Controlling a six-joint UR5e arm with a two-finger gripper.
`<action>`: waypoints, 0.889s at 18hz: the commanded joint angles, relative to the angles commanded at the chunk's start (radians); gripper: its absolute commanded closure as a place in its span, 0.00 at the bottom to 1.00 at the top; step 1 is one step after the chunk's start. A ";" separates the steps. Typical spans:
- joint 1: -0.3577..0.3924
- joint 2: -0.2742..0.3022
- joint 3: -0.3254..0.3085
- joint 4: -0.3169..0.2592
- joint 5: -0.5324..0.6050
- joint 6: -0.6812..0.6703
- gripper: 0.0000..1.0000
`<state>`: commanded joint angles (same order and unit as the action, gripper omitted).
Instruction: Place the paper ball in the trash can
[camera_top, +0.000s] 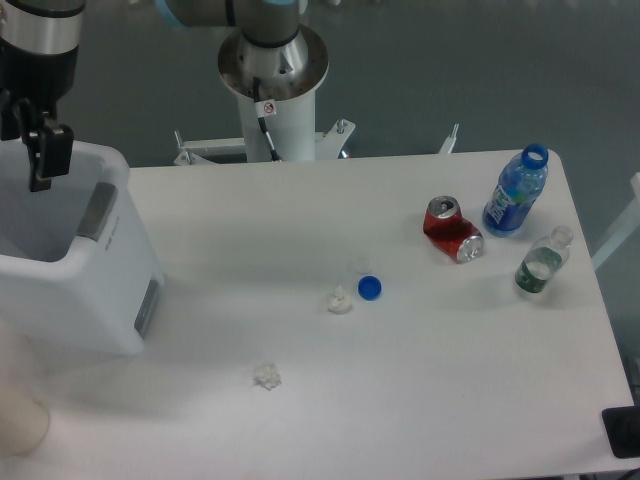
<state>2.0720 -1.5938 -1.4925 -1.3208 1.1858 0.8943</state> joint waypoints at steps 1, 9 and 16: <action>0.026 0.002 0.000 0.011 -0.002 -0.003 0.00; 0.325 -0.003 -0.020 0.049 -0.003 0.044 0.00; 0.584 -0.075 -0.038 0.054 0.011 0.288 0.00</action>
<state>2.6565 -1.6688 -1.5309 -1.2671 1.1964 1.1823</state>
